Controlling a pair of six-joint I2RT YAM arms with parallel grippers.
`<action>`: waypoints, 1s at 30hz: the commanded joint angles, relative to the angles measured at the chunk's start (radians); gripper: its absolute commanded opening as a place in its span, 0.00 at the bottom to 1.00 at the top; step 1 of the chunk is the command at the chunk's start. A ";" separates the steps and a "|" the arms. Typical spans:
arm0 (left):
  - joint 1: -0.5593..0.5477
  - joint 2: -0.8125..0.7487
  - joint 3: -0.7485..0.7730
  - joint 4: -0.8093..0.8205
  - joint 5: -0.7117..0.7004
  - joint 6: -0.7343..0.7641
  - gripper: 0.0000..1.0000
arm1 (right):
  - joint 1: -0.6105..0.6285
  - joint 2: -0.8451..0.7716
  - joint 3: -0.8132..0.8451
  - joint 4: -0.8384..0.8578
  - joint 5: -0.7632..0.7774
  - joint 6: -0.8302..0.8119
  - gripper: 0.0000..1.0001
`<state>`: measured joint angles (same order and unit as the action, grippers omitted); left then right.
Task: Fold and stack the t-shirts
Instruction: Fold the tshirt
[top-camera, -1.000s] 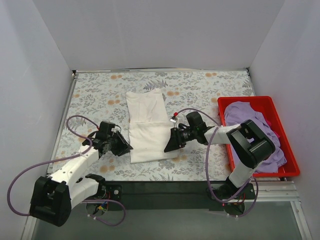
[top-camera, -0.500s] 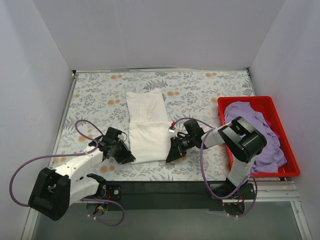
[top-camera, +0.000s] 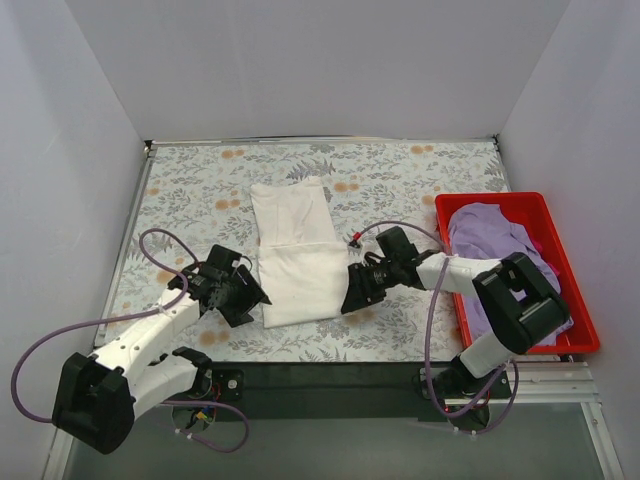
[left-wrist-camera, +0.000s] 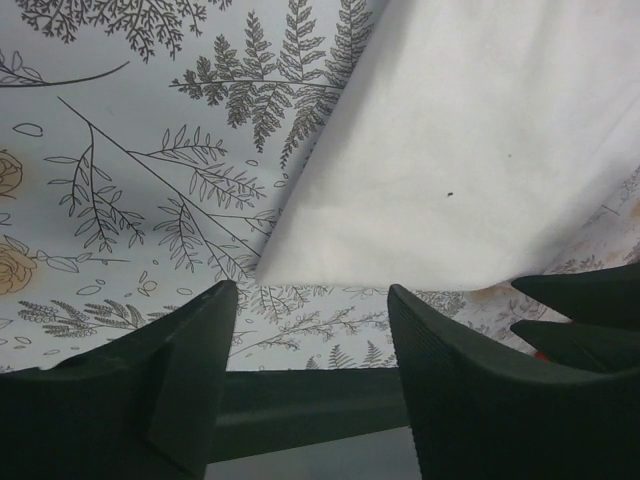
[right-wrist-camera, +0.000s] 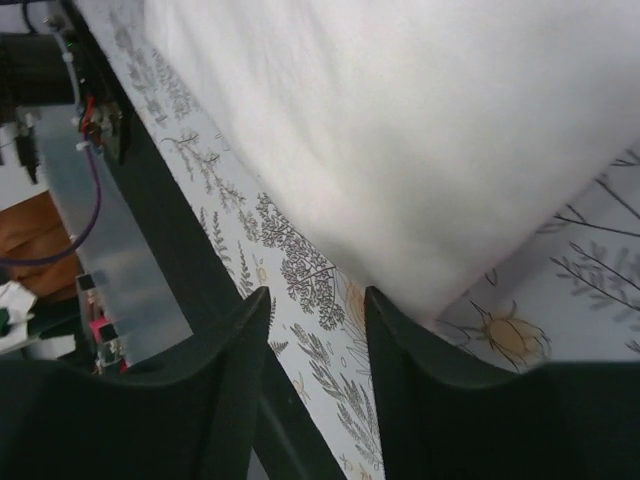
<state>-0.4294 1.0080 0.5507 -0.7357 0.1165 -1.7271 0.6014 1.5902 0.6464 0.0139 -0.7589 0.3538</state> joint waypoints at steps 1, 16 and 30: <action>-0.015 0.007 0.051 -0.097 -0.047 0.000 0.60 | 0.001 -0.102 0.104 -0.274 0.223 -0.070 0.45; -0.166 0.228 0.107 -0.027 -0.153 -0.020 0.63 | 0.147 -0.095 0.286 -0.534 0.687 0.005 0.62; -0.290 0.363 0.111 -0.027 -0.229 -0.040 0.50 | 0.255 0.010 0.331 -0.543 0.754 0.089 0.55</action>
<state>-0.7025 1.3342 0.6716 -0.7872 -0.0647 -1.7485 0.8337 1.5791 0.9379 -0.5159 -0.0261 0.4084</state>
